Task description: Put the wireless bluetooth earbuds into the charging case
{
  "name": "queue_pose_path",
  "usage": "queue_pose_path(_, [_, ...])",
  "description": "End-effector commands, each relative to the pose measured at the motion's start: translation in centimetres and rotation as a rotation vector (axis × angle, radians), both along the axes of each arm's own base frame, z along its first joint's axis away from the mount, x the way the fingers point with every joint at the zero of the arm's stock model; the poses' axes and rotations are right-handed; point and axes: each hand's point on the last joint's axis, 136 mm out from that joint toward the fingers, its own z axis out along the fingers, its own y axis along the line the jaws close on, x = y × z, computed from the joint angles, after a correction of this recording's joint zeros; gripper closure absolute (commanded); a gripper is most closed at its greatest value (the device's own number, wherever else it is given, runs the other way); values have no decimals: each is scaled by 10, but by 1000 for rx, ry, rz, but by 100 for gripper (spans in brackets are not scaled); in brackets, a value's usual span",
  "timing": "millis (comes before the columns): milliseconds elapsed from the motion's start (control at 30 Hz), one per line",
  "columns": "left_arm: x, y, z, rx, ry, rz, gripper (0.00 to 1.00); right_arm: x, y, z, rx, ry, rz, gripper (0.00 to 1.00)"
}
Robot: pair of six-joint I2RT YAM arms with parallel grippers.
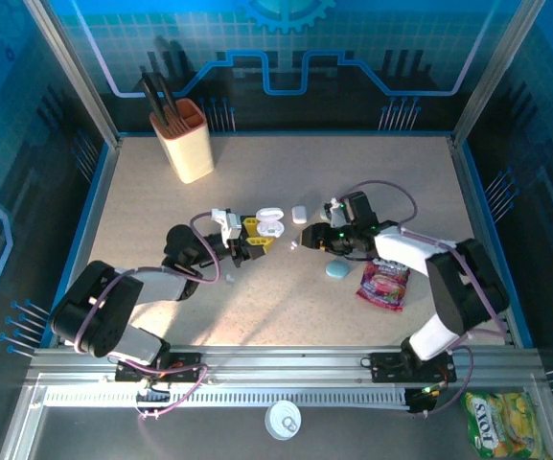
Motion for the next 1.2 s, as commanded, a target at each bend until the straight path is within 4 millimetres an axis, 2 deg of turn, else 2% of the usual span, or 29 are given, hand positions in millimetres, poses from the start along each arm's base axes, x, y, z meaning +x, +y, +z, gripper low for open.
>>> queue_pose_path(0, [-7,6,7,-13,-42,8,63,19,20,5,51,-15,11,41])
queue_pose_path(167, [-9,6,2,-6,-33,3,63,26,41,-14,37,17,68,42])
queue_pose_path(400, [-10,5,4,-6,-41,-4,63,32,50,-34,-36,35,92,44])
queue_pose_path(800, [-10,5,2,-4,-35,-10,63,25,58,-44,-20,67,117,46])
queue_pose_path(1033, [-10,5,2,-4,-32,-12,63,20,61,-43,14,78,130,55])
queue_pose_path(1167, [-10,4,3,-6,-31,-14,63,19,61,-52,6,99,127,60])
